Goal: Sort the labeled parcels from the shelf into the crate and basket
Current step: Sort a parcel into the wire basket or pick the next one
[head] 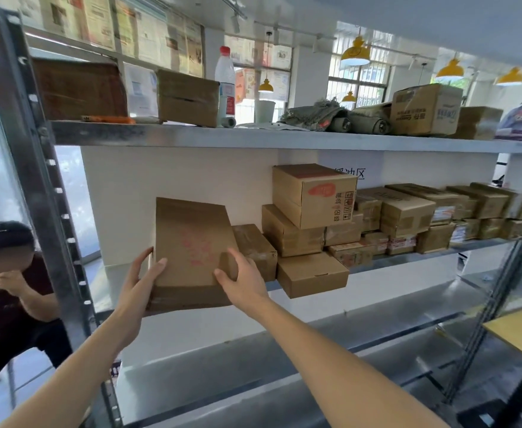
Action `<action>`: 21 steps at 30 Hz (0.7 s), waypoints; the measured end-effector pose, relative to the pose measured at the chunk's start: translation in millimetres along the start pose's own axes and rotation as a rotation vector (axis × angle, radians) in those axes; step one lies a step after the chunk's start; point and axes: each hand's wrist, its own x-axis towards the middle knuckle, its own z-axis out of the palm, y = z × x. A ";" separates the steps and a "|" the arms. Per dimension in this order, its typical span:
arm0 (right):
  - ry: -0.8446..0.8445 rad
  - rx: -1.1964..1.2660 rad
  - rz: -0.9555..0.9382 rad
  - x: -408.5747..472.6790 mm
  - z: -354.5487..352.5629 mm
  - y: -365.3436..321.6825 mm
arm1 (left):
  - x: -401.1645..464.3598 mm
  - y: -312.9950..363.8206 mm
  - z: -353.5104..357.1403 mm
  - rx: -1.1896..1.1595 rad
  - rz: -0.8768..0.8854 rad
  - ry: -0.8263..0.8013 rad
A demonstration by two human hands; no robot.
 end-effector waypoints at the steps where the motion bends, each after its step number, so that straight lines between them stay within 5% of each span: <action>1: -0.006 0.021 -0.009 -3.6 -4.0 -2.7 | -4.7 5.3 0.0 -0.015 0.014 -0.003; 14: 0.022 0.084 -0.067 -72.5 -95.1 -13.4 | -78.8 56.8 48.5 -0.186 0.071 -0.019; 21: 0.084 0.048 -0.034 -122.7 -171.5 8.6 | -140.6 88.6 119.9 -0.296 0.144 -0.225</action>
